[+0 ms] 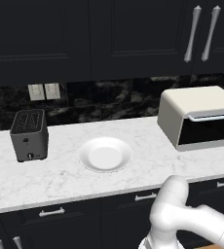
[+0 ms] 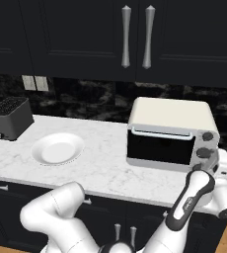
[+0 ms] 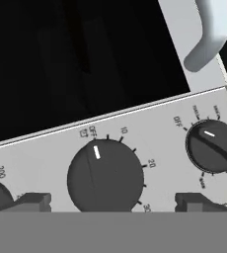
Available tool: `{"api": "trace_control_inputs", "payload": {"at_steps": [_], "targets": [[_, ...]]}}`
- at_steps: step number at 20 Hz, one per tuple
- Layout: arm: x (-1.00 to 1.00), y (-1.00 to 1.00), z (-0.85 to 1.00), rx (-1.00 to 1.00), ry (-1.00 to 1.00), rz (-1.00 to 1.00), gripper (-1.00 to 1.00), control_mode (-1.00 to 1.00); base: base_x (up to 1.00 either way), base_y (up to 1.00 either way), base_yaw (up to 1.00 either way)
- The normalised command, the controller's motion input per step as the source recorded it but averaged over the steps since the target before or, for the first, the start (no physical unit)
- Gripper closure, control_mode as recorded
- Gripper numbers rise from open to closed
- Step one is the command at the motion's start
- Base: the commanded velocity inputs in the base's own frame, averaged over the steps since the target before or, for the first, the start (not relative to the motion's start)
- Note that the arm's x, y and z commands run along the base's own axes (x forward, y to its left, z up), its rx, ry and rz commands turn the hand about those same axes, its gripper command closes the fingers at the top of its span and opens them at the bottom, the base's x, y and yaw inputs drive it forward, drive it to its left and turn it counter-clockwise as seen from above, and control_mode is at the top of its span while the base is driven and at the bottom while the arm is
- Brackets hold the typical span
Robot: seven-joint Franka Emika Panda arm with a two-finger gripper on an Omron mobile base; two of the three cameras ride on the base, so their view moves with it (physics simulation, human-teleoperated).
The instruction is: Pick up the kebab skewer and baguette bread, and place them inside the toaster oven. Close the toaster oven door and start by setting the timer.
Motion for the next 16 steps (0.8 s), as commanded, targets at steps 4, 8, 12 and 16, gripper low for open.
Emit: {"api": "trace_control_inputs", "payload": {"at_steps": [4,8,12,16], "targets": [[-0.01,0.34,0.01,-0.05,-0.02,-0.03,-1.00,-1.00,0.00,0.00,0.00],[0.01,0.32,0.00,-0.08,0.00,-0.02,-1.00,-1.00,0.00,0.00,0.00],[0.00,0.05,0.01,-0.06,-0.01,-0.02,-1.00,-1.00,0.00,0.00,0.00],[0.16,0.00,0.00,-0.08,0.00,-0.03,-1.00,-1.00,0.00,0.00,0.00]]}}
